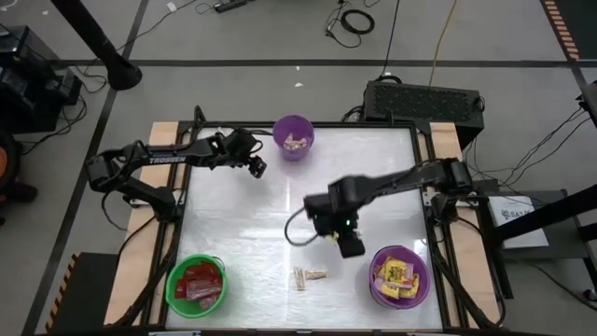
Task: Sort candy by brand, put in halloween buckets
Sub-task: Put the white chocolate into the top purple bucket
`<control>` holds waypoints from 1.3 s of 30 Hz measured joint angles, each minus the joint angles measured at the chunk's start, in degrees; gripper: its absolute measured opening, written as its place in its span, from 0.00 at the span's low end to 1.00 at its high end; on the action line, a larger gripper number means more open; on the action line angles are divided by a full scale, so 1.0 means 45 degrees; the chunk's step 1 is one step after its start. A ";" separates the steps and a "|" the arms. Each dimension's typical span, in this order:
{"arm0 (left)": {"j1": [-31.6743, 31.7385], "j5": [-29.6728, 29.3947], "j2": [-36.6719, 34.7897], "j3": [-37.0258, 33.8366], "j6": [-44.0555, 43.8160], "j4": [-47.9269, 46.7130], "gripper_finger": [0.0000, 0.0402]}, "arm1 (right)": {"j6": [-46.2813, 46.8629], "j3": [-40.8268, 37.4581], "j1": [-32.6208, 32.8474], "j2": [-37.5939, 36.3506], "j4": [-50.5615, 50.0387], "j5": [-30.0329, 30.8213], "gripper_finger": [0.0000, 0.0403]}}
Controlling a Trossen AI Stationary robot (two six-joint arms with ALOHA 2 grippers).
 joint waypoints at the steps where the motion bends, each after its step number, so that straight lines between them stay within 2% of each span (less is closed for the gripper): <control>1: -0.0054 0.0035 0.0000 0.0000 0.0179 0.0002 0.63 | 0.0297 -0.0462 0.0198 0.0010 0.0613 -0.0002 0.35; 7: -0.0484 0.0980 0.0000 0.0000 0.1136 0.0064 0.63 | 0.1659 -0.2025 0.1215 0.0010 0.4307 -0.0018 0.35; 16: -0.1115 0.1196 0.0000 0.0000 0.2729 0.0057 0.63 | 0.3214 -0.2121 0.2841 0.0161 0.8634 0.0576 0.35; 20: -0.1300 0.1196 0.0000 0.0000 0.2754 0.0057 0.63 | 0.3157 -0.2121 0.3598 0.0562 0.8951 0.1376 0.35; 24: -0.1449 0.1197 0.0000 0.0000 0.2758 0.0065 0.63 | 0.2599 -0.2150 0.3920 0.0921 0.8624 0.3427 0.35; 28: -0.1542 0.1201 0.0000 0.0000 0.2758 0.0110 0.63 | 0.2874 -0.2150 0.3855 0.0977 0.8606 0.5386 0.35; 39: -0.1562 0.1949 0.0000 0.0000 0.2758 -0.0067 0.63 | 0.4007 -0.2137 0.3727 0.1631 0.8610 0.5341 0.35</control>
